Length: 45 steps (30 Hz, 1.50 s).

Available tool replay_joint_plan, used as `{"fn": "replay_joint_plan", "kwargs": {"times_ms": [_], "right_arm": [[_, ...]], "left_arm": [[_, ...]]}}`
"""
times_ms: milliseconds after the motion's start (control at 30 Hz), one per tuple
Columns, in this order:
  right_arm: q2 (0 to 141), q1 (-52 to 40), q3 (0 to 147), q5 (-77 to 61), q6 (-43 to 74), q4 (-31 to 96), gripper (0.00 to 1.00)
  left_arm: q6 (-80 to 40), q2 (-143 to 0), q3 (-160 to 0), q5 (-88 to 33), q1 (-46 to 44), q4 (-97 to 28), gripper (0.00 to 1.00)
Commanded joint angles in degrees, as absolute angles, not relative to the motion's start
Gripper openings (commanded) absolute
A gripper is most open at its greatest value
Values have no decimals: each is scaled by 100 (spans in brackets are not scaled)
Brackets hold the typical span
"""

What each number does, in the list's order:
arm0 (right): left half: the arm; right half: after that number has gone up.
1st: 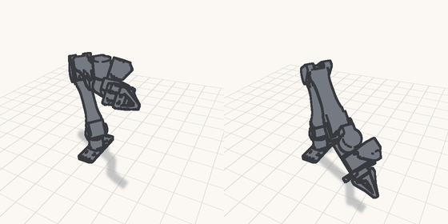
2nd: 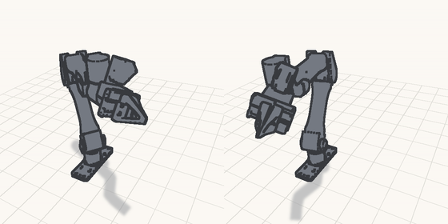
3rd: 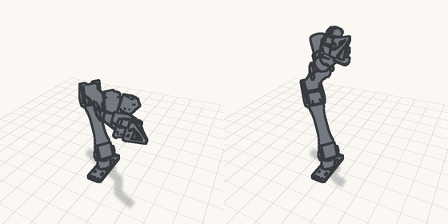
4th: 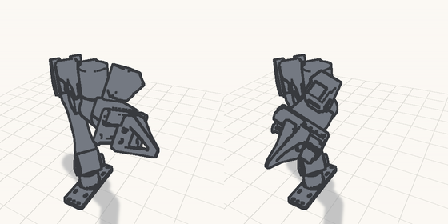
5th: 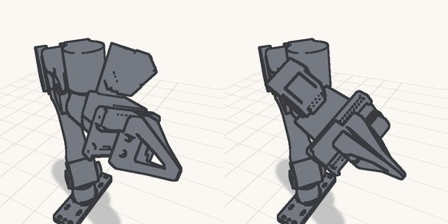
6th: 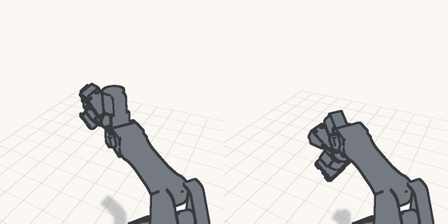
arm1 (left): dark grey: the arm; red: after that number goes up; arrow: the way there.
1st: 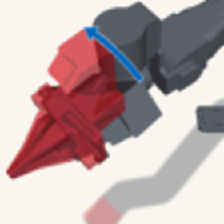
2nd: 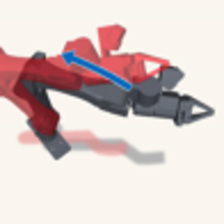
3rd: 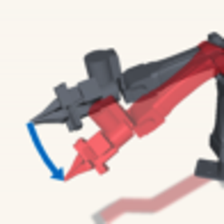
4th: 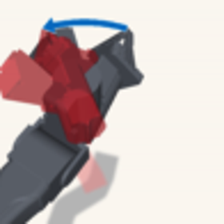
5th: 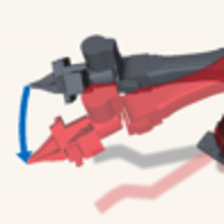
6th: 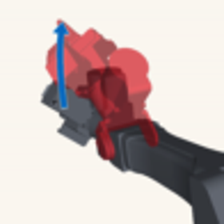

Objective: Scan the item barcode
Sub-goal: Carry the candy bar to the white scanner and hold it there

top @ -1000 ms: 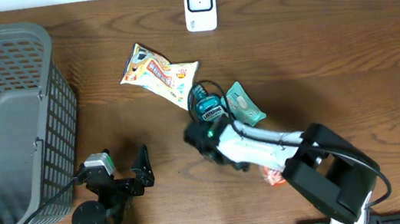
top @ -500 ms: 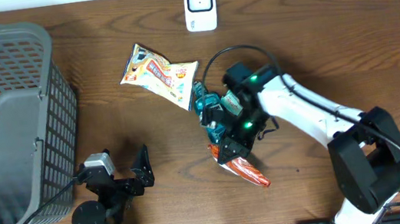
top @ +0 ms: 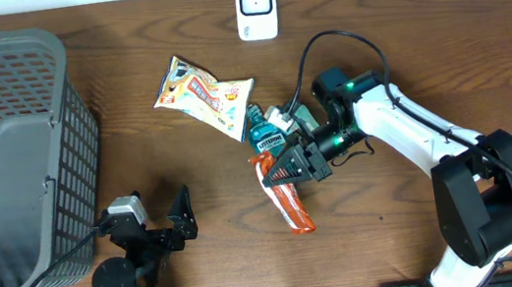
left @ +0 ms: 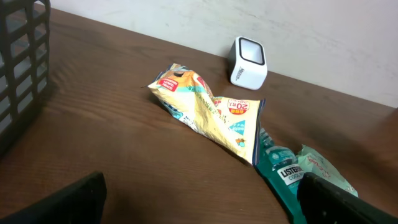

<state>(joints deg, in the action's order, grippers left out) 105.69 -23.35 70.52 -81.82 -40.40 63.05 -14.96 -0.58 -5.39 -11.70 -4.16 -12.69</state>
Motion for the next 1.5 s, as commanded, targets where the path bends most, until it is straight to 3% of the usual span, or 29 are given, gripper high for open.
{"fn": "replay_joint_plan", "kwargs": {"times_ms": [0, 333, 467, 733, 900, 1100, 1300, 1467], "right_arm": [[10538, -2261, 7087, -8949, -2928, 6246, 1], [10538, -1981, 7087, -8949, -2622, 6254, 1], [10538, -1942, 7087, -8949, -2995, 6165, 1], [10538, -1966, 7087, -8545, -3315, 4637, 1], [10536, -2126, 7199, -6195, -1308, 3284, 1], [10530, -2502, 7902, -5105, -1306, 3352, 1], [10534, -3308, 8466, -1636, -1291, 3310, 1], [10617, -3629, 8475, 115, -1291, 2606, 1]], "left_arm": [[-1463, -27, -445, -1201, -388, -1406, 98], [-1463, -27, -445, -1201, -388, -1406, 98], [-1463, -27, -445, -1201, -388, -1406, 98], [-1463, -27, -445, -1201, -388, -1406, 98], [-1463, -27, -445, -1201, -388, -1406, 98], [-1463, -27, -445, -1201, -388, -1406, 98], [-1463, -27, -445, -1201, -388, -1406, 98], [-1463, -27, -445, -1201, -388, -1409, 98]]}}
